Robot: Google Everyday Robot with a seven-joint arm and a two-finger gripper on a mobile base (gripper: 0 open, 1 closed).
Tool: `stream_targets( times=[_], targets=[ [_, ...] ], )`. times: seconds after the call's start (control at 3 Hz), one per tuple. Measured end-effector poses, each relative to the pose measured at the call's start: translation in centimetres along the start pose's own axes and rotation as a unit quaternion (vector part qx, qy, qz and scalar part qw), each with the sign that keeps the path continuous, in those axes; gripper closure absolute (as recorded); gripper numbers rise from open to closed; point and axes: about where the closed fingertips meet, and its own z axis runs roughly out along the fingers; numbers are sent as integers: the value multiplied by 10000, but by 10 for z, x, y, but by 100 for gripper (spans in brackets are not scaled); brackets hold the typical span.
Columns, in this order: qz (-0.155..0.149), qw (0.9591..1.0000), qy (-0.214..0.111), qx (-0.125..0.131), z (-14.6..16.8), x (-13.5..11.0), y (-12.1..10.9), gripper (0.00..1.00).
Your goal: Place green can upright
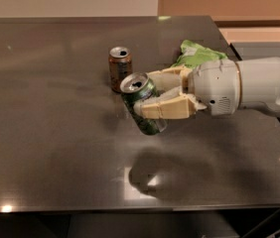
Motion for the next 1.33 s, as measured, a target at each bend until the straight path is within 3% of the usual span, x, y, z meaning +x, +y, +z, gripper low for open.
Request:
stream_targets(
  times=[0.67, 1.0, 1.33],
  targets=[
    [357, 9962, -795, 47, -3, 29, -1, 100],
    [374, 9925, -1155, 129, -9, 38, -3, 100],
    [340, 9895, -1385, 252, -14, 47, -4, 82]
  ],
)
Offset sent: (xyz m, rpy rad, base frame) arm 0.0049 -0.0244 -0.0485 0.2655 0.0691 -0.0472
